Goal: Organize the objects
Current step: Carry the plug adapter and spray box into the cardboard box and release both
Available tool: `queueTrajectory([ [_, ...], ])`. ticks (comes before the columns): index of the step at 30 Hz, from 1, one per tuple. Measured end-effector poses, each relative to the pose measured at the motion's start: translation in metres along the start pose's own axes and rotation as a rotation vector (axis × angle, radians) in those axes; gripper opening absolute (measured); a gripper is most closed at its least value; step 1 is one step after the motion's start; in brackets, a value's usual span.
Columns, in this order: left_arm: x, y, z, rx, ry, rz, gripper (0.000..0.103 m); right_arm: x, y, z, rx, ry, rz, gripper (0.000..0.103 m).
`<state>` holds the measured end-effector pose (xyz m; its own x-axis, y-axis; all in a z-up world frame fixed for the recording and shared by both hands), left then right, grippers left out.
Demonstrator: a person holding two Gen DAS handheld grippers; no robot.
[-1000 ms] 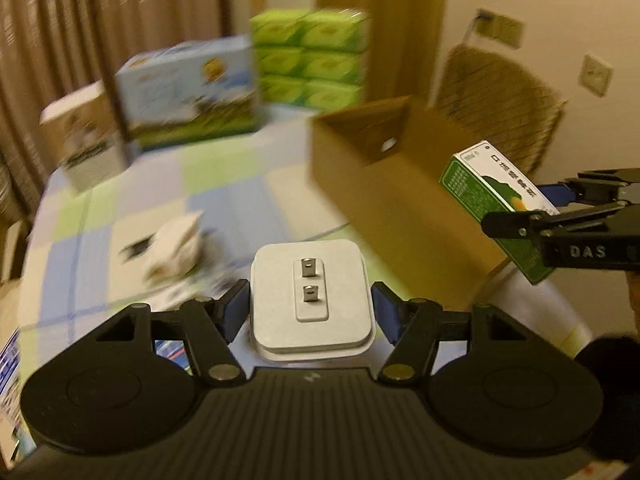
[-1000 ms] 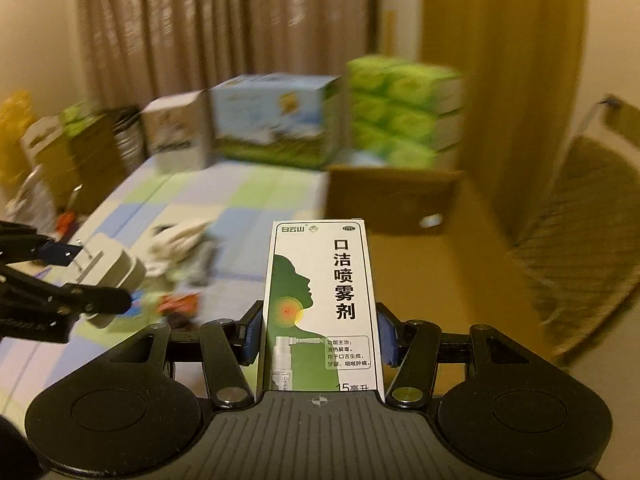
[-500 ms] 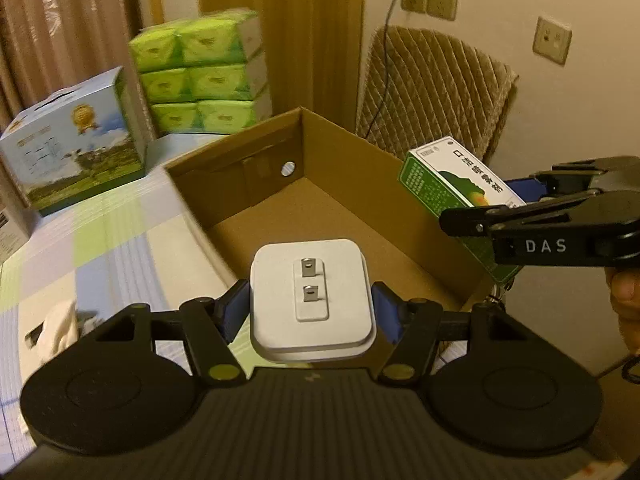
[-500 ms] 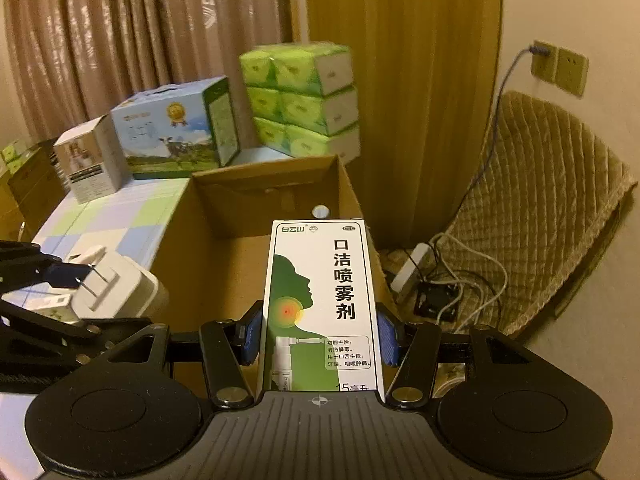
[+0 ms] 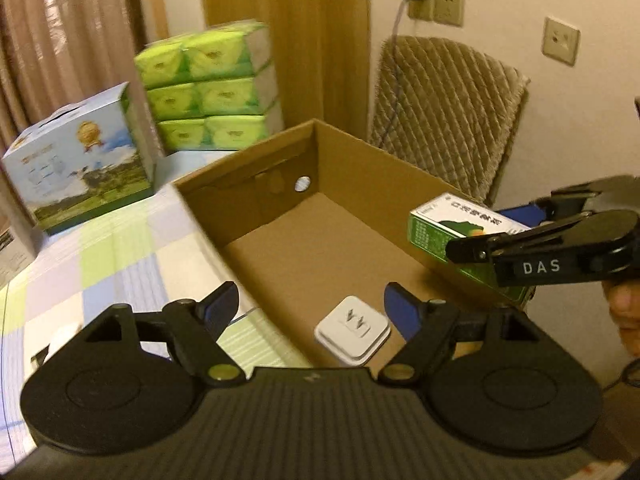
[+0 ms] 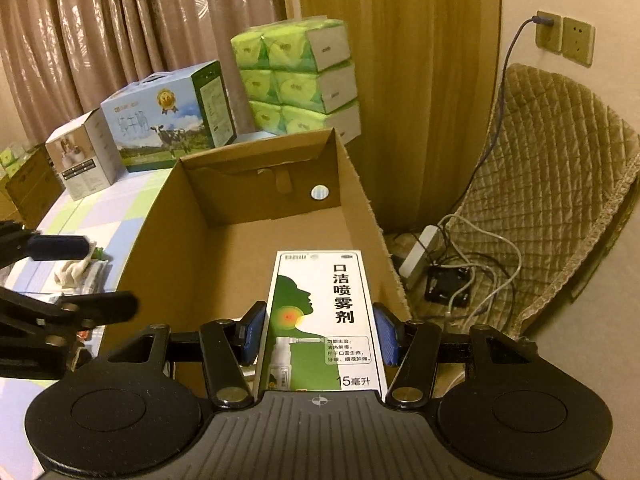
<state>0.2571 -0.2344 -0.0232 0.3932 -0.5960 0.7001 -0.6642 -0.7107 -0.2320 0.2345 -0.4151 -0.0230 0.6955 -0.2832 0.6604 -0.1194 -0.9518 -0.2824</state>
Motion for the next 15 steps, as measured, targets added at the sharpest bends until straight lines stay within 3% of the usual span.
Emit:
queueTrajectory([
  [6,-0.019,-0.021,-0.021,0.027,-0.007,-0.08,0.077,0.006,-0.009,0.012,0.038,0.026,-0.003,0.053],
  [7,-0.022,-0.023,-0.024,0.033,-0.009,-0.088,0.077,0.007,-0.01,0.014,0.042,0.032,0.002,0.056],
  [9,-0.029,-0.027,-0.03,0.044,-0.01,-0.103,0.077,0.008,-0.01,0.012,0.038,0.038,0.025,0.08],
  [15,-0.056,-0.039,-0.057,0.072,-0.024,-0.154,0.077,-0.001,-0.016,-0.012,0.059,0.057,0.02,0.086],
])
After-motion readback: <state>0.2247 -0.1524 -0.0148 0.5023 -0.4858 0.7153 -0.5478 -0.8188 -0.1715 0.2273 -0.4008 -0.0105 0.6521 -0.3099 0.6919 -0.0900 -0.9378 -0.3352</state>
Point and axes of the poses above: each gripper's, at about its wrist camera, not at the fingertips, and z roughly the way its jaws point, y to its right, x to its top, the point moved 4 cm from there along z, roughly the way its jaws point, and after that the axes turned 14 degrees about z, right-handed, at the moved point
